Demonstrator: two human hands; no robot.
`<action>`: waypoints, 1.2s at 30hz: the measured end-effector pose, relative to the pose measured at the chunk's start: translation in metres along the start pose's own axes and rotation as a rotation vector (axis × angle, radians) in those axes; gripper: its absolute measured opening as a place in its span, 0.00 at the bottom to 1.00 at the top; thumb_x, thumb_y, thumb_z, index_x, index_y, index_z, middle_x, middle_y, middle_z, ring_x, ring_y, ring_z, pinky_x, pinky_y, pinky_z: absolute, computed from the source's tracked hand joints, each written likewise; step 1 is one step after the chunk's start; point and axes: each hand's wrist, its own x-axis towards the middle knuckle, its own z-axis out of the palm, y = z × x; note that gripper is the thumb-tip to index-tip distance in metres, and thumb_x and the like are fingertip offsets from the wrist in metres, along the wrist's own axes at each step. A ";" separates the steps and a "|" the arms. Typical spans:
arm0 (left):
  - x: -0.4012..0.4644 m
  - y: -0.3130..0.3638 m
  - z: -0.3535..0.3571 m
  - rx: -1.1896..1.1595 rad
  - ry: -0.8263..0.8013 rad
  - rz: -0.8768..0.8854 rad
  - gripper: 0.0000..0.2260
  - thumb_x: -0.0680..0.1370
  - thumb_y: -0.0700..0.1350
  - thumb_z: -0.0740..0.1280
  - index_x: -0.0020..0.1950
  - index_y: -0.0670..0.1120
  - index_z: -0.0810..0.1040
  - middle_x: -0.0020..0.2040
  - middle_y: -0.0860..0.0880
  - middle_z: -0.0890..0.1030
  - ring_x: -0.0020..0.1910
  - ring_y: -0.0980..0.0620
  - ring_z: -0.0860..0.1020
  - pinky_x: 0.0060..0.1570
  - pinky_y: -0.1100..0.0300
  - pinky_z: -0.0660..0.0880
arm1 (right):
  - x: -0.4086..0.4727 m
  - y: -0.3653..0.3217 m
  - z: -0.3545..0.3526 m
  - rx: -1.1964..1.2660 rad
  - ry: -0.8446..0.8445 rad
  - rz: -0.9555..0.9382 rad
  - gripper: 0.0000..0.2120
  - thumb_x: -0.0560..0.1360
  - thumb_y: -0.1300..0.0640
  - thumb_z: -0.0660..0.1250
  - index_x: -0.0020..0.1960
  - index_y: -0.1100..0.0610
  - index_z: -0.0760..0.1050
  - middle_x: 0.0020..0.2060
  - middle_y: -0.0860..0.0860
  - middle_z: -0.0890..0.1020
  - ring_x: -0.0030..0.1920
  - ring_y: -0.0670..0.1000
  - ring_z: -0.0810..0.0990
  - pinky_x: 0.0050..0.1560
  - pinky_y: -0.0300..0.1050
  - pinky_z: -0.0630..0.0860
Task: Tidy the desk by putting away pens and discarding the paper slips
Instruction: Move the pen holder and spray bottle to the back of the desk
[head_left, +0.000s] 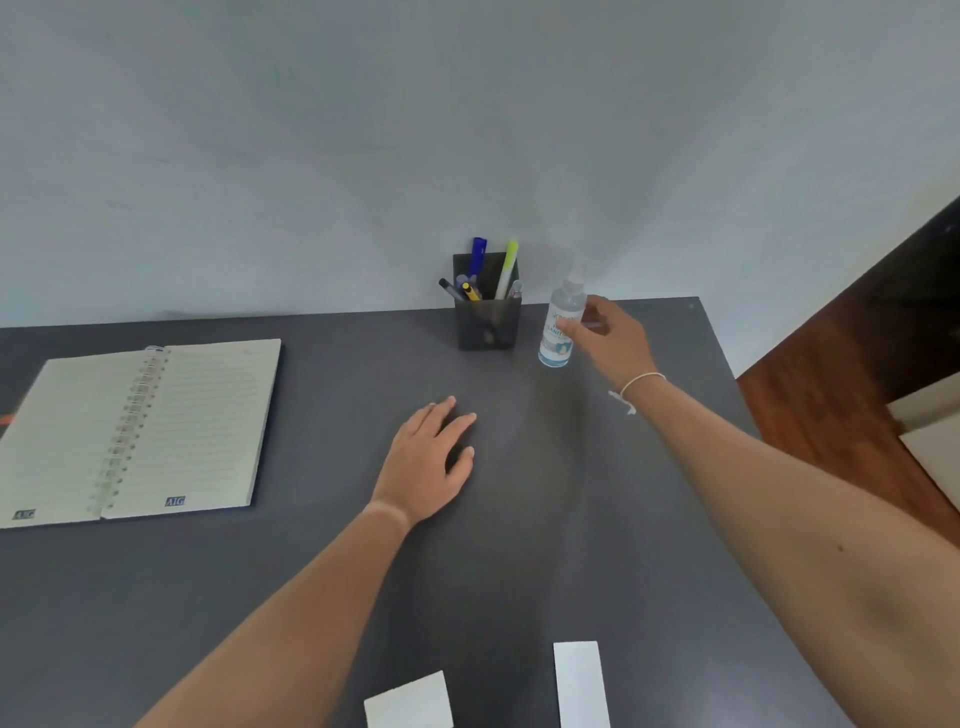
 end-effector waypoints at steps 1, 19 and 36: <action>0.002 0.001 0.001 0.005 0.001 -0.003 0.27 0.74 0.58 0.49 0.69 0.51 0.70 0.73 0.47 0.67 0.73 0.44 0.63 0.72 0.51 0.60 | 0.005 0.001 0.000 -0.007 -0.008 -0.006 0.18 0.73 0.54 0.69 0.61 0.57 0.73 0.58 0.55 0.80 0.51 0.49 0.76 0.56 0.42 0.72; 0.005 0.007 0.012 0.053 0.046 -0.077 0.23 0.75 0.57 0.53 0.69 0.54 0.70 0.73 0.51 0.66 0.73 0.48 0.62 0.72 0.58 0.50 | 0.054 0.023 0.016 -0.004 -0.043 -0.100 0.19 0.73 0.55 0.69 0.62 0.56 0.71 0.58 0.53 0.80 0.50 0.49 0.77 0.52 0.38 0.71; 0.005 0.009 0.011 0.055 0.067 -0.085 0.22 0.74 0.56 0.55 0.67 0.54 0.72 0.72 0.51 0.68 0.72 0.47 0.64 0.72 0.58 0.52 | 0.057 0.027 0.015 0.035 -0.073 -0.085 0.17 0.74 0.57 0.67 0.62 0.55 0.72 0.56 0.49 0.80 0.52 0.47 0.78 0.55 0.37 0.71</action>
